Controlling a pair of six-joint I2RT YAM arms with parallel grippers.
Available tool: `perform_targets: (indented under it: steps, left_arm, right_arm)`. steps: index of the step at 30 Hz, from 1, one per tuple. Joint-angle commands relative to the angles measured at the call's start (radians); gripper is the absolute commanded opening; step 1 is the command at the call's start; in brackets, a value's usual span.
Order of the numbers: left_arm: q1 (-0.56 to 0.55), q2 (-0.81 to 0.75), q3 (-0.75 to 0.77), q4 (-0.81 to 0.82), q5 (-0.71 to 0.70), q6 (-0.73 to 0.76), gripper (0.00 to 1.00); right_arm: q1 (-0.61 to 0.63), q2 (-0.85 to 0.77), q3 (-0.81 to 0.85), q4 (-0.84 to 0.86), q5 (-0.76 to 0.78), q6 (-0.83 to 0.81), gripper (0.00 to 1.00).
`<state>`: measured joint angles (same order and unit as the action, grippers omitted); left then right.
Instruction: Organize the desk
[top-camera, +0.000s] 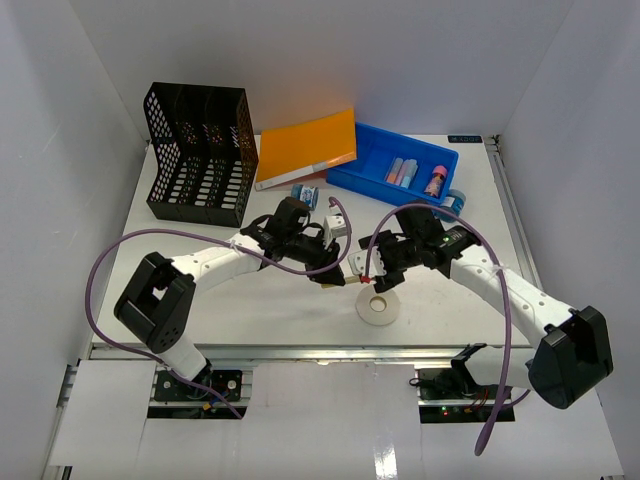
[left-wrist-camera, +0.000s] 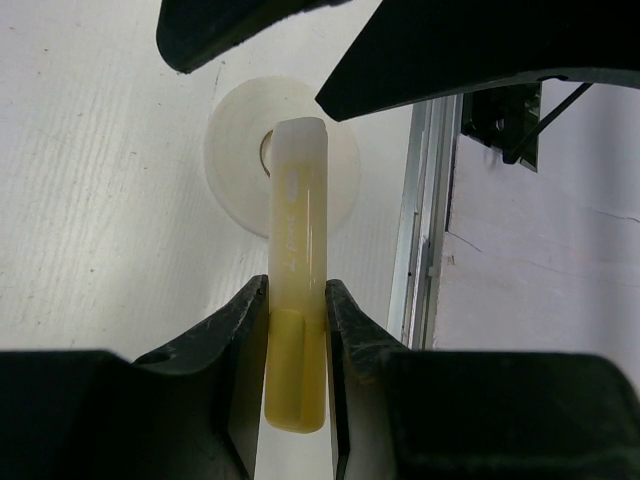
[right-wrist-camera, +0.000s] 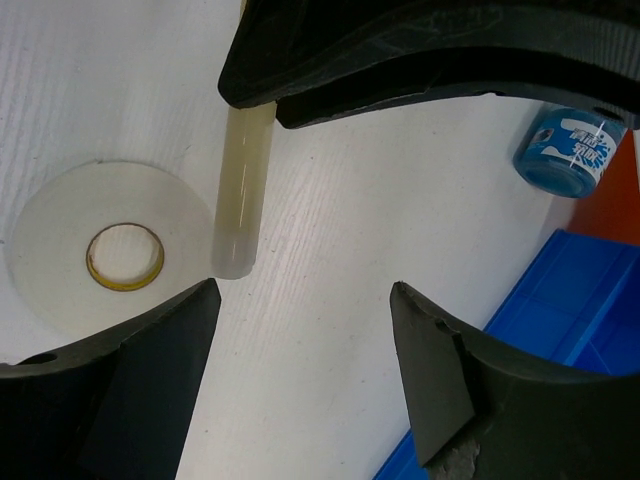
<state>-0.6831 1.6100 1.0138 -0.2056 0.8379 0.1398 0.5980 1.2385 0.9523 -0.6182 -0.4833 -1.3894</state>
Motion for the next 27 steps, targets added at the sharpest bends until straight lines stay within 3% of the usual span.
perform_targets:
  steps: [1,6,15,27]
  left_arm:
    - [0.003,-0.027,-0.007,0.031,0.018,0.004,0.21]
    - [0.012,-0.009,0.002,0.031,0.02,-0.005,0.21]
    - [0.046,-0.006,0.012,0.059,0.071,-0.043,0.21]
    - [0.057,-0.01,0.003,0.094,0.122,-0.077,0.21]
  right_arm:
    - [0.006,-0.023,0.065,0.024,0.0,0.051,0.75]
    - [0.022,-0.013,0.07,-0.024,-0.088,0.058,0.75]
    - [0.079,0.014,-0.007,0.056,-0.079,0.117,0.71]
    - [0.158,0.125,0.005,0.193,0.073,0.176,0.58]
